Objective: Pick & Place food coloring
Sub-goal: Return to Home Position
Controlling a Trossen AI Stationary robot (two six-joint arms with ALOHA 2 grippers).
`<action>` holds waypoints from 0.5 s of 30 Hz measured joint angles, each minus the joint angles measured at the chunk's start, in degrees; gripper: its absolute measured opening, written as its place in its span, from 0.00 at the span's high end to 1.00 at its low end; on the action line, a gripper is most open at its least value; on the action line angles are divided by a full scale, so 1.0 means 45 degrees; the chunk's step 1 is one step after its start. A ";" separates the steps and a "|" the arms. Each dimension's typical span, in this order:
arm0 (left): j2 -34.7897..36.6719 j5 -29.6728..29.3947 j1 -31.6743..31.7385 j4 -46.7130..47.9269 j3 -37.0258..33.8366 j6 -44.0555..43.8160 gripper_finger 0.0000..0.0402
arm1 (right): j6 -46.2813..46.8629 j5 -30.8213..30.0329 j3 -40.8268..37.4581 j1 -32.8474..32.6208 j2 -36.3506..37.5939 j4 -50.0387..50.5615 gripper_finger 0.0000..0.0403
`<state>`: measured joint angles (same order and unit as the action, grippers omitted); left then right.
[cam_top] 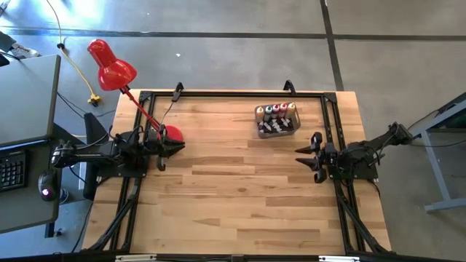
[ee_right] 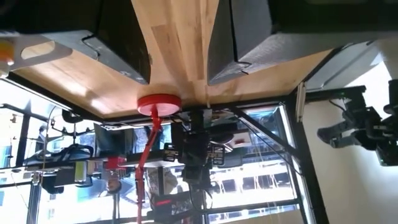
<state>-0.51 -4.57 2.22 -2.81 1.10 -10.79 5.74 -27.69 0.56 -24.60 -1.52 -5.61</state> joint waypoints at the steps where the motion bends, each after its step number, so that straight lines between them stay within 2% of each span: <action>1: 0.0000 0.0001 0.0000 0.0000 0.0000 -0.0002 0.87 | -0.0116 0.0000 0.0000 0.0000 0.0000 0.0000 0.62; 15: 0.0000 0.0005 0.0000 0.0000 -0.0005 -0.0001 0.87 | -0.0379 -0.0001 -0.0005 0.0000 0.0000 0.0000 0.62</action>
<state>-0.51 -4.54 2.22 -2.81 1.08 -10.80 4.03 -27.70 0.54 -24.60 -1.52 -5.61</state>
